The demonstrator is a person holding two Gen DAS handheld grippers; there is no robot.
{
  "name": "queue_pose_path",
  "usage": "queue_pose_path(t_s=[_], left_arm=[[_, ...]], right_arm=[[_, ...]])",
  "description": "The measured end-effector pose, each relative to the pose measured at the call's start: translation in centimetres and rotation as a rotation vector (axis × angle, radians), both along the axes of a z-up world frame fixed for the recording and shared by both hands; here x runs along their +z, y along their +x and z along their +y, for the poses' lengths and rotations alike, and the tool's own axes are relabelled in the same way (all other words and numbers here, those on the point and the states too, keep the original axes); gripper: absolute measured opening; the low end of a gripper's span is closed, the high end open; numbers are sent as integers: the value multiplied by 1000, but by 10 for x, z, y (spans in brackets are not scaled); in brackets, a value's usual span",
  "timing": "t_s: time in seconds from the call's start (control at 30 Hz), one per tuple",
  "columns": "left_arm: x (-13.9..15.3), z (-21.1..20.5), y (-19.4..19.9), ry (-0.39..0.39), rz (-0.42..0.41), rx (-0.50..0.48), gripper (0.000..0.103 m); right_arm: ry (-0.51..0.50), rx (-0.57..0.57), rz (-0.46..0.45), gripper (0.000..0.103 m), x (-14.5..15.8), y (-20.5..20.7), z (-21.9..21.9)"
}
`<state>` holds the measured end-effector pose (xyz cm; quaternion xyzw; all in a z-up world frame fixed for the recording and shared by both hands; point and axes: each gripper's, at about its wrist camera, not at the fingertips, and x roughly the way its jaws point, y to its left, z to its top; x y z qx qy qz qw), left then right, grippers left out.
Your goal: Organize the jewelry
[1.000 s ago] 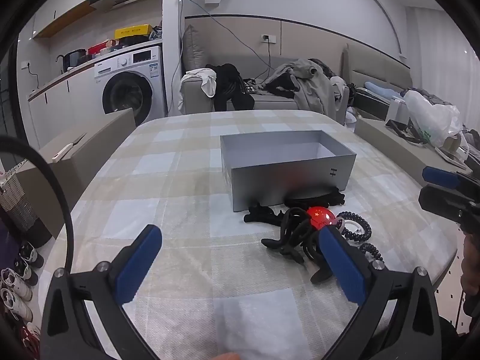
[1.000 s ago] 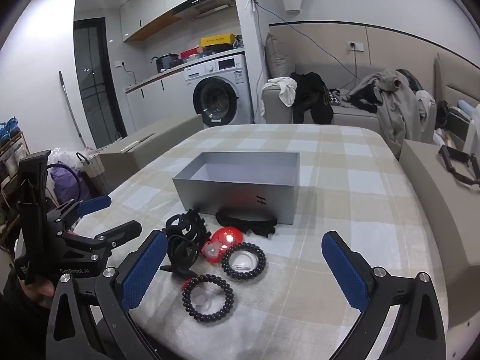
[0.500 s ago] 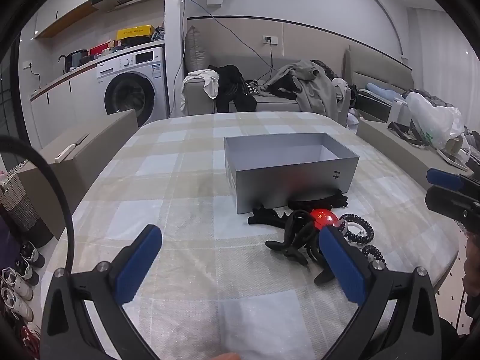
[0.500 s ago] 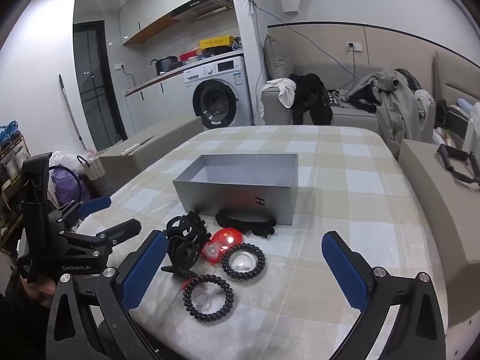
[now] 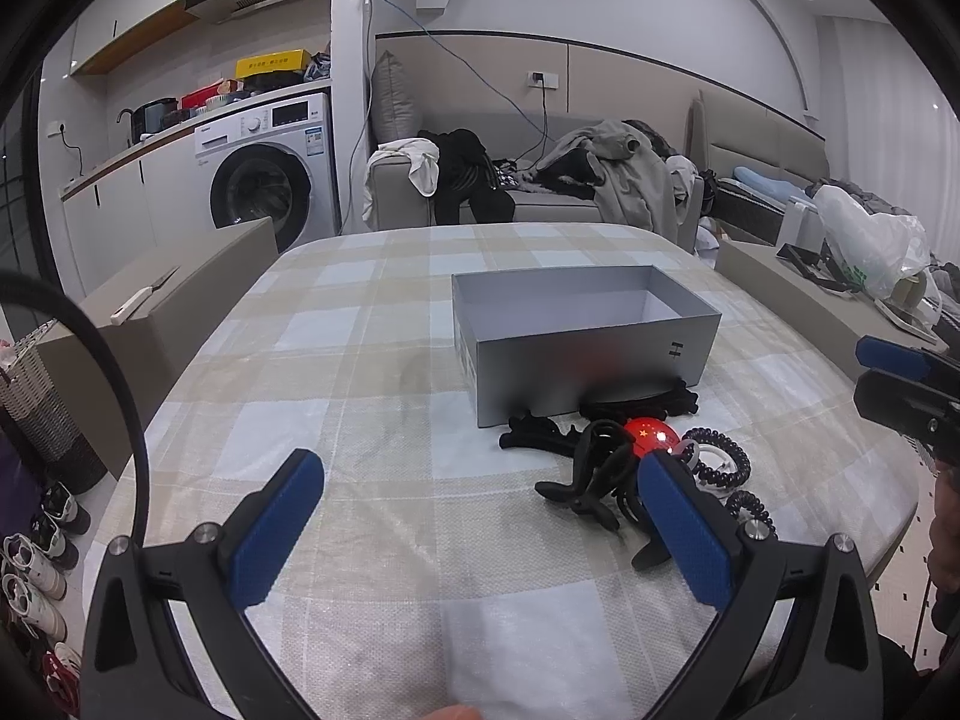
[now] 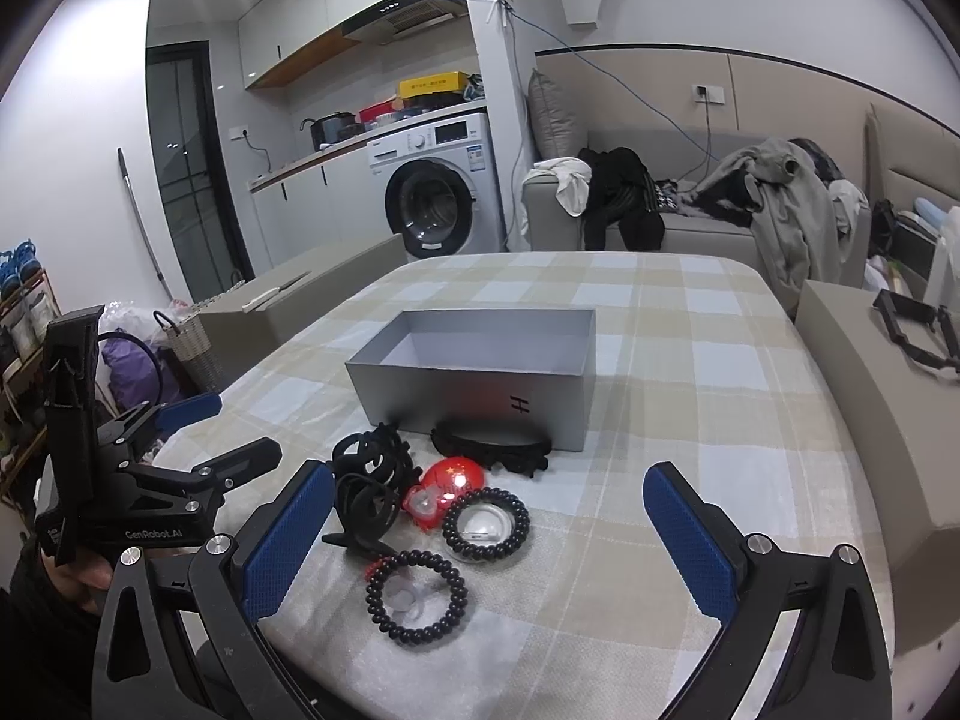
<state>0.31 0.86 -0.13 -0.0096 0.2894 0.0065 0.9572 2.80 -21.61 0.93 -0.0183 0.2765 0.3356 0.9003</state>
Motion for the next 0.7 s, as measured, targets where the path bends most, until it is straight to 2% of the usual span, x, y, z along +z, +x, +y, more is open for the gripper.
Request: queue_pose_path(t_s=[0.37,0.7], left_arm=[[4,1,-2,25,-14,10,102],[4,6,1,5,-9,10,102]], right_arm=[[0,-7,0,103,2,1,-2],[4,2,-11,103,3,1,-1]])
